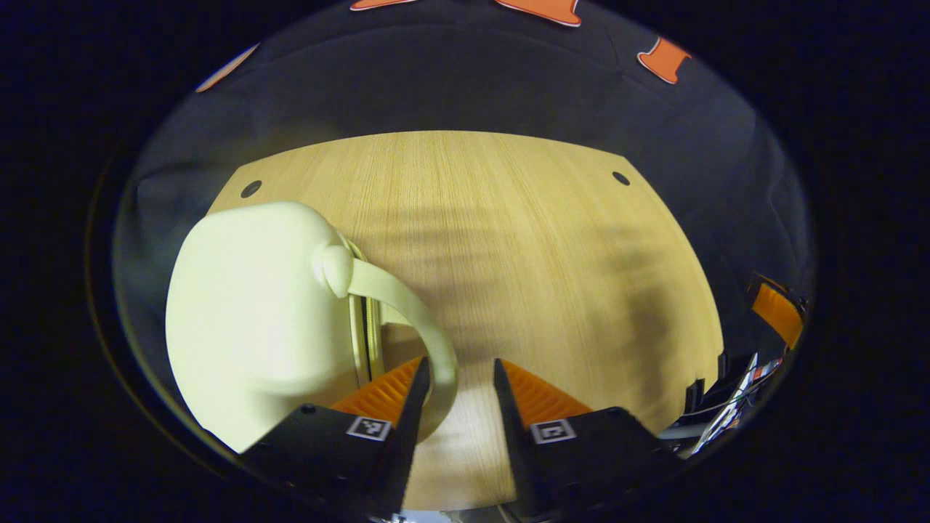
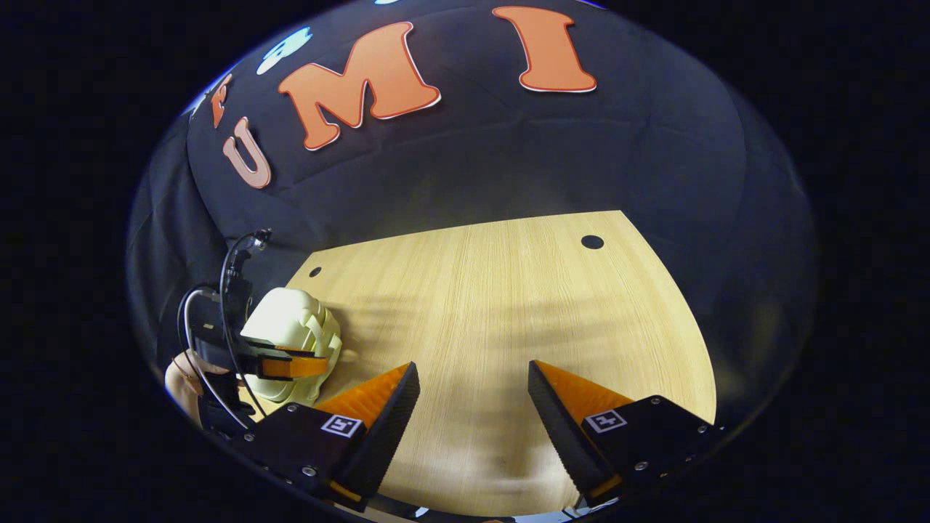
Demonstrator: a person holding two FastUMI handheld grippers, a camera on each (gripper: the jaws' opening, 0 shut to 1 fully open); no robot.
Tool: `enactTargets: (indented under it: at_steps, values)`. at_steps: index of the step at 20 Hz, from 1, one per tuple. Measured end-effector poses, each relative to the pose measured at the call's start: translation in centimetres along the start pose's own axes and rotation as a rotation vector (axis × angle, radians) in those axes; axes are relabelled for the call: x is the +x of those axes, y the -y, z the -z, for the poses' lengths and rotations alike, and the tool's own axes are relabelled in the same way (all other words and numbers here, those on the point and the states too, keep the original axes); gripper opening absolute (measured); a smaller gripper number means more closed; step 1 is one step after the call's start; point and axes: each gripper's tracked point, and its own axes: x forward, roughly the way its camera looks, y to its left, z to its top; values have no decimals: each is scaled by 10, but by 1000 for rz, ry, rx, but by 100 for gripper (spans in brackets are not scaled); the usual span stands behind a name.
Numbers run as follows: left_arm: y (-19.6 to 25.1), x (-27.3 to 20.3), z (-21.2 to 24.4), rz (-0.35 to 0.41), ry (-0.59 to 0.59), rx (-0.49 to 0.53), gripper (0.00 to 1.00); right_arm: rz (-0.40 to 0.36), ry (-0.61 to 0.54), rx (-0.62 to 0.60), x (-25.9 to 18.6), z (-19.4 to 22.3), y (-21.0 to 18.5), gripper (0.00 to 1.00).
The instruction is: First open the suitcase, pack the skin care products into it, and then close the suitcase.
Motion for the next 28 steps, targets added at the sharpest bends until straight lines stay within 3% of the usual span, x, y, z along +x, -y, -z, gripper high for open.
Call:
enactTargets:
  at_steps: [2, 3, 9, 10, 15, 17, 21, 28]
  values:
    - [8, -19, -12, 8, 75, -1, 92, -5, 16, 4, -2, -4, -7, 96]
    - [12, -30, -20, 5, 128, 6, 96, -4, 32, 3, -4, -8, -11, 96]
    - [12, -119, -93, -93, 434, 46, 98, 54, 227, -36, -28, -65, -25, 96]
    - [20, -114, -82, -102, 492, 40, 98, 60, 274, -50, -35, -75, -29, 96]
    - [12, -135, -116, -78, 840, -18, 98, 76, 439, -90, -61, -95, -57, 96]
    - [11, -137, -115, -109, 931, -5, 98, 78, 486, -102, -69, -103, -66, 96]
    - [12, -141, -116, -186, 1019, 34, 97, 100, 559, -157, -77, -102, -81, 95]
    - [12, -150, -115, -109, 1052, 26, 98, 121, 597, -121, -85, -95, -90, 95]
